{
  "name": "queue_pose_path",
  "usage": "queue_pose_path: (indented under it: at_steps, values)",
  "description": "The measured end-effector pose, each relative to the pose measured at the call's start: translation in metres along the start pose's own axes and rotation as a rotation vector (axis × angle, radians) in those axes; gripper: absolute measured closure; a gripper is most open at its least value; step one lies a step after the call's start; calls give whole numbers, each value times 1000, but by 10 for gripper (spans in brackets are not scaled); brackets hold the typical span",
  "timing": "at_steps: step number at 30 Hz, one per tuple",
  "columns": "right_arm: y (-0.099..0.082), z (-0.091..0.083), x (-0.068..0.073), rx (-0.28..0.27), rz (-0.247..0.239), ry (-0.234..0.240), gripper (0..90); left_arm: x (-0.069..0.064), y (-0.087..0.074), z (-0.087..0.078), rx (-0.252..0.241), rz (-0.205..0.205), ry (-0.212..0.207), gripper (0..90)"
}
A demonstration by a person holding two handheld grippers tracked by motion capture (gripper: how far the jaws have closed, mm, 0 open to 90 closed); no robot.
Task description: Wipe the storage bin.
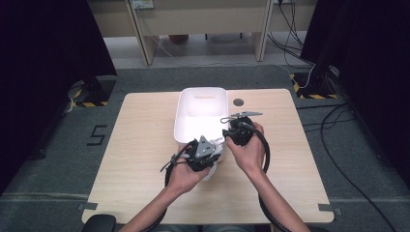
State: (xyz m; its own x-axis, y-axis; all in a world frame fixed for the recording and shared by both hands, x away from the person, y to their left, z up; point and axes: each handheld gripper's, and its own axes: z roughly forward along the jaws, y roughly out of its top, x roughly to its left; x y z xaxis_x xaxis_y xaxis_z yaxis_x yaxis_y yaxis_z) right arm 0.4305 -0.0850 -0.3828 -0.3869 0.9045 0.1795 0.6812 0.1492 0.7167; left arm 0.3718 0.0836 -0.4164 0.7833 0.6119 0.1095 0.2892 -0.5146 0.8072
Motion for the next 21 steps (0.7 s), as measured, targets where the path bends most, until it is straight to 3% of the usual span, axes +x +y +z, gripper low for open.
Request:
queue_pose_path:
  at_steps: [21]
  values:
    - [0, 0, 0, 0, -2, 1, 737, -6, -22, 24, 87, 44, 17, 796]
